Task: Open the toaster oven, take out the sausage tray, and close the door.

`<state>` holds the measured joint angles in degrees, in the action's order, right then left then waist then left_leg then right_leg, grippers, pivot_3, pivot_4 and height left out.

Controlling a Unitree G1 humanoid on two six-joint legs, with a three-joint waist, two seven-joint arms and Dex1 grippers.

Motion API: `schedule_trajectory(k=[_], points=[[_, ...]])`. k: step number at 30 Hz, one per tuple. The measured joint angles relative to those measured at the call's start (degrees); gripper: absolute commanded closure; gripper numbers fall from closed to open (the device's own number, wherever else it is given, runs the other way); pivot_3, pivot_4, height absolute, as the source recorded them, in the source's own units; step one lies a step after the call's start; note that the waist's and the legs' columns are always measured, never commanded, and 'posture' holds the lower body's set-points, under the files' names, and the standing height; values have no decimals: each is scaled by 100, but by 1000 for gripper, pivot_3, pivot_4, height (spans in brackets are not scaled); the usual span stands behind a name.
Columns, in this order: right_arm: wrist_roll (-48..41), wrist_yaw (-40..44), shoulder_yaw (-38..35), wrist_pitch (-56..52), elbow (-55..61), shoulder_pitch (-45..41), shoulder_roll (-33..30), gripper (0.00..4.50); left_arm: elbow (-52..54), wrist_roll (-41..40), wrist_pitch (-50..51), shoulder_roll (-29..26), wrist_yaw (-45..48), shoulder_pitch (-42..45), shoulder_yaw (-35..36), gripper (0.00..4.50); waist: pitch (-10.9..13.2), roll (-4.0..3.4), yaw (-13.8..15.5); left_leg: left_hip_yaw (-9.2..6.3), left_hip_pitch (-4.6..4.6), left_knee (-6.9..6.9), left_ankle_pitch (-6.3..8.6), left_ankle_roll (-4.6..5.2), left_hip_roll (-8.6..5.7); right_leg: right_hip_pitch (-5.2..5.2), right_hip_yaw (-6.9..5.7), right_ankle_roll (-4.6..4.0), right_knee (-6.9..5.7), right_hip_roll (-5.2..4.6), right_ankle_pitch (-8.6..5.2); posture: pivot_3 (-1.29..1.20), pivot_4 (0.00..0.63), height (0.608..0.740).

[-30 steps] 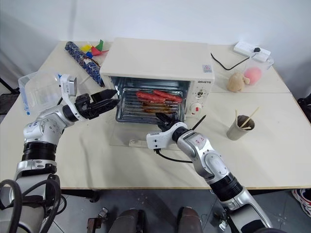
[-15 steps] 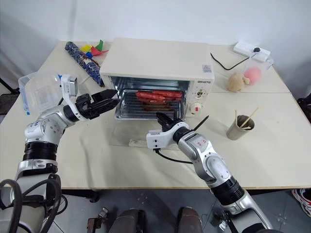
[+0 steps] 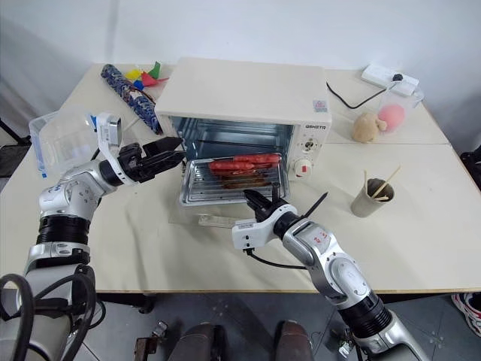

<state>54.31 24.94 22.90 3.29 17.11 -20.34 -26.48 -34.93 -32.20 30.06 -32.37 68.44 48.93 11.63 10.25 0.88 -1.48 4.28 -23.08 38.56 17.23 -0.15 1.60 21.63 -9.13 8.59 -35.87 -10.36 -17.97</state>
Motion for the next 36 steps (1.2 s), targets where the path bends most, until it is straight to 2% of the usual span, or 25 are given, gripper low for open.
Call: schedule_trajectory(k=[8,13,18,23,27,30,33,36], points=[[-121,-80,-186,187,296,127,-41,4452,332,-135,1100,-311,-140,-64,36,0,0,0,-6,-2,0,-4,0,0,0,1,1,0,1,0,0,0,150,740],[-314,-210,-330,563,381,289,-239,4452,959,-524,2428,-622,-378,-517,204,0,0,0,-11,-2,2,-10,0,0,2,1,3,0,2,0,0,0,150,740],[-637,-290,-399,970,439,300,-344,4452,1635,-1189,3965,-617,-1029,-992,705,0,1,1,-9,-10,3,-8,0,0,4,1,6,0,2,-1,0,0,150,740],[-840,-295,-511,1253,497,299,-385,4452,2248,-1793,5272,-342,-1799,-1339,1260,0,1,1,6,-40,2,0,0,-1,3,-6,6,0,2,0,0,0,150,740],[-973,-292,-518,1450,497,290,-395,4452,2373,-2042,5710,33,-2311,-1349,1704,0,1,1,-1,-41,2,0,0,-1,2,-7,6,0,1,0,0,0,150,740],[-1064,-277,-518,1590,497,293,-425,4452,2590,-2078,5649,291,-2629,-1362,1820,0,1,2,2,-41,2,1,0,-1,2,-7,6,0,2,0,0,0,150,740],[-1107,-263,-518,1677,497,310,-437,4500,2689,-2119,5611,438,-2818,-1383,1917,564,1,2,-1,-40,3,-1,0,-1,2,-7,6,0,2,0,0,0,150,740],[-1140,-252,-519,1702,497,313,-442,4500,2753,-2269,5768,577,-2966,-1436,1963,1430,1,1,0,-40,3,0,0,-1,2,-7,8,0,2,0,0,0,150,740]])
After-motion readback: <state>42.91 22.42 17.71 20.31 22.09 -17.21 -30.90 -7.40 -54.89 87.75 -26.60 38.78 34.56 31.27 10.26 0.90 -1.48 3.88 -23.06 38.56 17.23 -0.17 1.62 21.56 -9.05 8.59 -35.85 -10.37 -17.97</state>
